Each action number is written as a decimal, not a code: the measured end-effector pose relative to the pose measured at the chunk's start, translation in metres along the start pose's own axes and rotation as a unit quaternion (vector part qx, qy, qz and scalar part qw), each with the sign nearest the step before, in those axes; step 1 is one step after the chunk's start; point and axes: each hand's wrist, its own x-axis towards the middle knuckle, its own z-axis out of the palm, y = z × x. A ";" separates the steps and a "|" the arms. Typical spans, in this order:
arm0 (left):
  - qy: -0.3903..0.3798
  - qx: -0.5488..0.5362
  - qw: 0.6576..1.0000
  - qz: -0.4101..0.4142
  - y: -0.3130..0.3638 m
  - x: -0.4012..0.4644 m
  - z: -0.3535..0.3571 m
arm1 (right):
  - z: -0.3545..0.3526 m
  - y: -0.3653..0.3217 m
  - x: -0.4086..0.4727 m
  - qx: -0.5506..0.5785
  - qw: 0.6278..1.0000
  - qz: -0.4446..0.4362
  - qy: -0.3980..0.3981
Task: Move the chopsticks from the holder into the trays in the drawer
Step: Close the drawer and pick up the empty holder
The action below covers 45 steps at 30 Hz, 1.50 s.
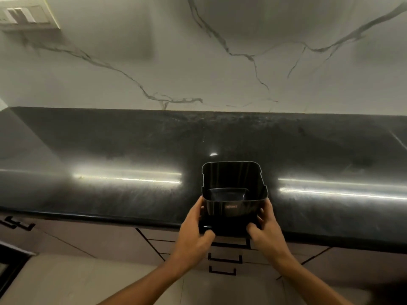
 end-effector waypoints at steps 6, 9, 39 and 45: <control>0.017 -0.034 0.999 0.003 0.026 0.044 -0.006 | -0.001 -0.021 0.046 0.016 1.000 -0.004 0.002; 0.019 -0.048 0.999 0.004 0.037 0.084 -0.012 | -0.003 -0.031 0.087 0.014 1.000 0.002 0.015; 0.010 -0.049 0.997 -0.062 -0.014 0.411 -0.039 | 0.007 -0.029 0.414 -0.043 0.995 0.071 0.053; 0.009 -0.059 0.996 -0.072 -0.024 0.422 -0.037 | 0.011 -0.026 0.424 -0.046 0.995 0.079 0.049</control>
